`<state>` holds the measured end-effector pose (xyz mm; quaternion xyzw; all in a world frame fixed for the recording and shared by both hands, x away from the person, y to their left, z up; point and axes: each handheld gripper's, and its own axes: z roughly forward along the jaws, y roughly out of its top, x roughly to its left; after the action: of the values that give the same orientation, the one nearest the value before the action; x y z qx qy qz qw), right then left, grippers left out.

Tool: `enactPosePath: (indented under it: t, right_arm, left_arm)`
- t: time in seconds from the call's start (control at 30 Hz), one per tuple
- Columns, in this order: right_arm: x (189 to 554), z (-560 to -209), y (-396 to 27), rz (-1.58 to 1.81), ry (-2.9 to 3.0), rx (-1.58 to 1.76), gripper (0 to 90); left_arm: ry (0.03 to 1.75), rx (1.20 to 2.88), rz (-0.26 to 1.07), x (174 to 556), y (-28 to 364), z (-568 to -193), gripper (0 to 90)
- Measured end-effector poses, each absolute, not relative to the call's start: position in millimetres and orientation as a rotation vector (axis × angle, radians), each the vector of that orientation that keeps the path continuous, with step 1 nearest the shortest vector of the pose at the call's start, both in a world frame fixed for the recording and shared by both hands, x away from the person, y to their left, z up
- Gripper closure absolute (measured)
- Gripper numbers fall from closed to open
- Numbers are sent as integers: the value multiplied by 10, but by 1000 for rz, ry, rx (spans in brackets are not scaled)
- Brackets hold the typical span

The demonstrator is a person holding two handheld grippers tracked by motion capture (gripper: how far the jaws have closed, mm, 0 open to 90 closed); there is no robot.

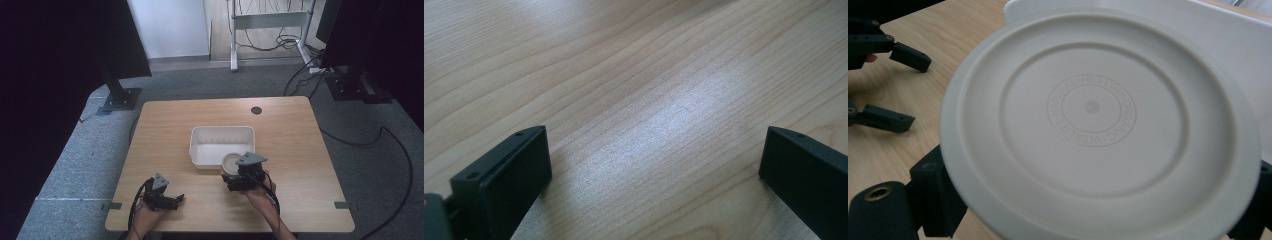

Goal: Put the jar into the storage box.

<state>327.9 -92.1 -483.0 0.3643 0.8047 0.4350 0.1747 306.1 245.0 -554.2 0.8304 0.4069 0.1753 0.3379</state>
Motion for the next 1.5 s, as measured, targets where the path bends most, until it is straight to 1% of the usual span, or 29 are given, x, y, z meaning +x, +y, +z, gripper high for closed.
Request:
enactPosePath:
  t: [1.5]
  right_arm:
    - [3879, -4828, -643, 1149, 2219, 1089, 94]
  left_arm:
    - [1060, 2166, 457, 3061, 2451, -5541, 0]
